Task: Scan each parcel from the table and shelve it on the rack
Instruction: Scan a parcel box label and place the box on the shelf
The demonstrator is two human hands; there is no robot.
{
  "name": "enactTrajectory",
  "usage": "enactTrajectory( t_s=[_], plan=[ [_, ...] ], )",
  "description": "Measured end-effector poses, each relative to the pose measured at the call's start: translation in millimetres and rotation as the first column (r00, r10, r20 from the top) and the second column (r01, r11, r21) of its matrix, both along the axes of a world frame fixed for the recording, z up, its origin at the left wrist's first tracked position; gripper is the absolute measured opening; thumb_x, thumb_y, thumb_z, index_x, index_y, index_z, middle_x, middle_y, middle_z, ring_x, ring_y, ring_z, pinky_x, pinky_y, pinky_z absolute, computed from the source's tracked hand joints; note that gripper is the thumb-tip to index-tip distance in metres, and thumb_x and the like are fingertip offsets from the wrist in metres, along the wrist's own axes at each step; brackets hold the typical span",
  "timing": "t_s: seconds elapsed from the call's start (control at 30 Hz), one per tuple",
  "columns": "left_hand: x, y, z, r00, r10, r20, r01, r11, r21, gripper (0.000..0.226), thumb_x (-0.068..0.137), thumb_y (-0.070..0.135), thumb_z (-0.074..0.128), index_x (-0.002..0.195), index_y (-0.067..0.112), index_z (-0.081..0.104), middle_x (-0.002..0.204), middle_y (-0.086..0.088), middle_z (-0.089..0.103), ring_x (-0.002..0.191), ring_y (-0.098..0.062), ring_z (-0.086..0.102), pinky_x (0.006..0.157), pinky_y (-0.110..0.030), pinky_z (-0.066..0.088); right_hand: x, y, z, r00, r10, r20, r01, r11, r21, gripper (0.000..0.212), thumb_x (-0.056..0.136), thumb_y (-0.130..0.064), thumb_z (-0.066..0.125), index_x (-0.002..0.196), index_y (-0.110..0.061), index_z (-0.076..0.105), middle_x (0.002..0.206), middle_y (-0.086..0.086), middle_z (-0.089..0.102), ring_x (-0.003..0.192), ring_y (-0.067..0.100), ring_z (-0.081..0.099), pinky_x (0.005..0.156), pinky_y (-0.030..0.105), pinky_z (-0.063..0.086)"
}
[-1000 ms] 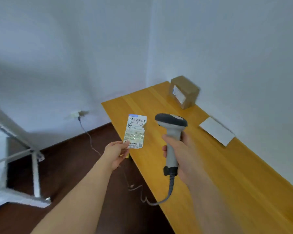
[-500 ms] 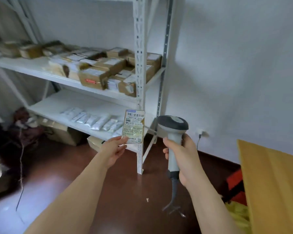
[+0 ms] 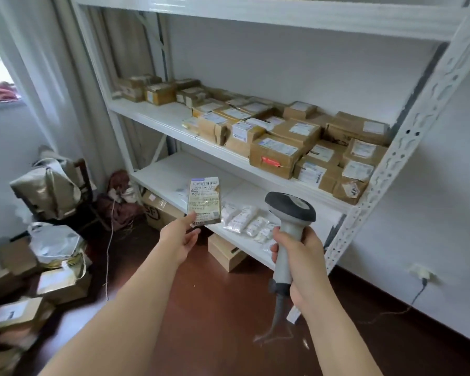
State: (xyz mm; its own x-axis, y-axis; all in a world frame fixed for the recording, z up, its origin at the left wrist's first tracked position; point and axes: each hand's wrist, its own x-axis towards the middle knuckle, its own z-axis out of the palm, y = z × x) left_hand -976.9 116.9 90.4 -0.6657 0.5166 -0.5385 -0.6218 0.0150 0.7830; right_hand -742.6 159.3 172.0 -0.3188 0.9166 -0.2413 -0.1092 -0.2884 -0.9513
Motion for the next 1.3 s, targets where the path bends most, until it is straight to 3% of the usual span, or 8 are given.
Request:
enactTrajectory(
  t_s=[0.17, 0.3, 0.53, 0.67, 0.83, 1.0, 1.13, 1.3],
  plan=[
    [-89, 17, 1, 0.997, 0.078, 0.024, -0.078, 0.997, 0.017, 0.037, 0.088, 0.024, 0.071, 0.120, 0.008, 0.062, 0.106, -0.006, 0.067, 0.066, -0.011, 0.059, 0.053, -0.020, 0.049, -94, 22, 8, 0.997, 0.034, 0.064, -0.041, 0.995, 0.096, 0.028, 0.089, -0.006, 0.067, 0.114, -0.015, 0.060, 0.092, 0.008, 0.063, 0.067, 0.013, 0.059, 0.065, 0.027, 0.052],
    [-165, 52, -1, 0.997, 0.071, 0.021, -0.071, 0.997, 0.000, 0.040, 0.086, 0.025, 0.074, 0.119, 0.007, 0.062, 0.091, -0.004, 0.064, 0.065, -0.012, 0.057, 0.046, -0.018, 0.049, -171, 55, 2, 0.995, 0.042, 0.091, -0.054, 0.989, 0.137, 0.024, 0.088, -0.006, 0.067, 0.110, -0.014, 0.060, 0.088, 0.009, 0.063, 0.066, 0.014, 0.058, 0.064, 0.029, 0.050],
    [-325, 127, 15, 0.993, 0.092, -0.077, -0.094, 0.995, -0.034, 0.041, 0.086, 0.024, 0.074, 0.120, 0.007, 0.058, 0.100, -0.008, 0.067, 0.070, -0.015, 0.065, 0.063, -0.025, 0.056, -333, 142, -26, 0.994, 0.090, 0.060, -0.096, 0.991, 0.093, 0.016, 0.089, -0.004, 0.065, 0.101, -0.014, 0.060, 0.079, 0.005, 0.060, 0.059, 0.012, 0.057, 0.062, 0.028, 0.049],
    [-404, 150, 27, 0.993, 0.094, -0.070, -0.098, 0.993, -0.067, 0.035, 0.090, 0.026, 0.070, 0.118, 0.008, 0.060, 0.101, -0.008, 0.069, 0.067, -0.015, 0.064, 0.057, -0.025, 0.053, -412, 177, -22, 0.988, 0.145, 0.051, -0.147, 0.988, 0.048, 0.015, 0.089, -0.006, 0.065, 0.100, -0.014, 0.060, 0.073, 0.006, 0.059, 0.058, 0.012, 0.054, 0.060, 0.028, 0.047],
    [-491, 196, 31, 0.986, 0.166, -0.022, -0.167, 0.985, -0.032, 0.028, 0.094, 0.020, 0.065, 0.118, 0.009, 0.059, 0.102, -0.009, 0.071, 0.080, -0.021, 0.070, 0.061, -0.028, 0.056, -484, 221, -19, 0.984, 0.167, 0.055, -0.170, 0.984, 0.057, 0.015, 0.088, -0.008, 0.068, 0.100, -0.015, 0.061, 0.074, 0.004, 0.062, 0.063, 0.014, 0.057, 0.063, 0.029, 0.051],
    [-551, 264, 13, 0.990, 0.138, -0.002, -0.138, 0.990, 0.004, 0.031, 0.097, 0.008, 0.056, 0.127, 0.007, 0.055, 0.105, -0.010, 0.070, 0.086, -0.024, 0.070, 0.080, -0.034, 0.060, -539, 263, -28, 0.974, 0.195, 0.114, -0.204, 0.977, 0.066, 0.013, 0.088, -0.005, 0.069, 0.096, -0.011, 0.061, 0.062, 0.000, 0.059, 0.056, 0.013, 0.052, 0.053, 0.024, 0.047],
    [-596, 326, 3, 0.991, 0.035, -0.131, -0.042, 0.998, -0.053, 0.029, 0.100, 0.009, 0.047, 0.126, 0.004, 0.056, 0.085, -0.004, 0.059, 0.068, -0.014, 0.058, 0.050, -0.020, 0.054, -586, 299, -34, 0.978, 0.148, 0.148, -0.159, 0.985, 0.063, 0.015, 0.087, -0.006, 0.070, 0.100, -0.009, 0.064, 0.068, 0.003, 0.059, 0.054, 0.009, 0.053, 0.051, 0.020, 0.047],
    [-652, 392, -3, 0.986, -0.068, -0.152, 0.046, 0.988, -0.146, 0.024, 0.099, 0.004, 0.039, 0.106, 0.007, 0.062, 0.084, -0.008, 0.063, 0.067, -0.017, 0.061, 0.050, -0.023, 0.054, -640, 334, -33, 0.987, 0.058, 0.148, -0.065, 0.997, 0.043, 0.017, 0.086, -0.006, 0.071, 0.102, -0.006, 0.066, 0.082, 0.009, 0.066, 0.063, 0.013, 0.057, 0.062, 0.029, 0.049]
  ],
)
